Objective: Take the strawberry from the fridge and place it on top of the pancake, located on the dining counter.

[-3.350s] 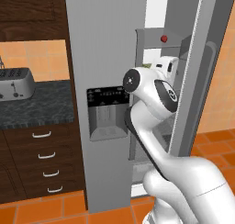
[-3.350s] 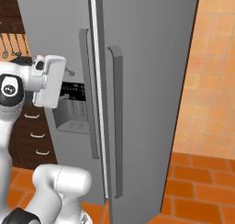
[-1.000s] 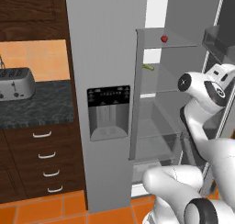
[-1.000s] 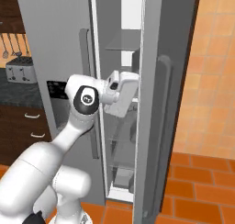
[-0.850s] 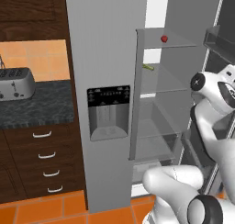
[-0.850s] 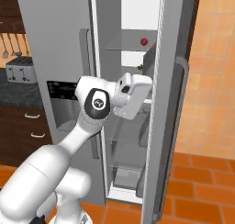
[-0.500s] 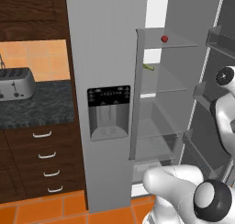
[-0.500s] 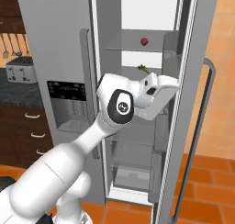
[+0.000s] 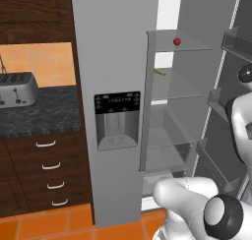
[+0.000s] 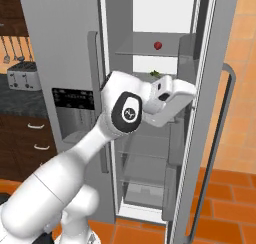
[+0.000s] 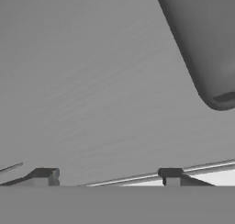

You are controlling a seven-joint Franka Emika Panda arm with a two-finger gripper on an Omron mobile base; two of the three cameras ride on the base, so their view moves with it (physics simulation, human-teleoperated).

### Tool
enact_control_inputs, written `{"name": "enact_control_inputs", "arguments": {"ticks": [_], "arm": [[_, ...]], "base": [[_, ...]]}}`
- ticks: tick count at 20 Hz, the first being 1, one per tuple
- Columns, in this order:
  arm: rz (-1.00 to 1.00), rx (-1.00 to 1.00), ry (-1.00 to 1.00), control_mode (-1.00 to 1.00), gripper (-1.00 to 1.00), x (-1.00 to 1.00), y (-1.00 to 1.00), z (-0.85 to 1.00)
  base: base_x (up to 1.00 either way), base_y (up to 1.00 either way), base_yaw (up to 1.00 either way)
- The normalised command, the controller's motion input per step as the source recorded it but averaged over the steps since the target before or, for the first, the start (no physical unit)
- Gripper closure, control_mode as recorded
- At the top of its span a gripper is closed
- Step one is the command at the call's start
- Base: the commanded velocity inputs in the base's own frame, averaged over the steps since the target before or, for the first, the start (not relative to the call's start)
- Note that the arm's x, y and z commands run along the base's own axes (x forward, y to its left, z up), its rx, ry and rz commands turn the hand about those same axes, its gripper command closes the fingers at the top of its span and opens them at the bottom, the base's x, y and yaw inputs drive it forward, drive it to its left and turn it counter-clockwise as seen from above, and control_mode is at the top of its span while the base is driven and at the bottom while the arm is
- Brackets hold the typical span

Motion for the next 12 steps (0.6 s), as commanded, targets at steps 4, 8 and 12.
{"name": "enact_control_inputs", "arguments": {"ticks": [4,8,12], "arm": [[-0.02,0.05,-0.04,-1.00,-1.00,-0.62,0.93,0.00],[-0.03,0.03,-0.09,-1.00,-1.00,-0.62,0.97,0.00],[-0.04,0.07,-0.09,-1.00,-1.00,-0.51,0.96,0.00]], "base": [[0.00,0.00,0.00],[0.00,0.00,0.00],[0.00,0.00,0.00]]}}
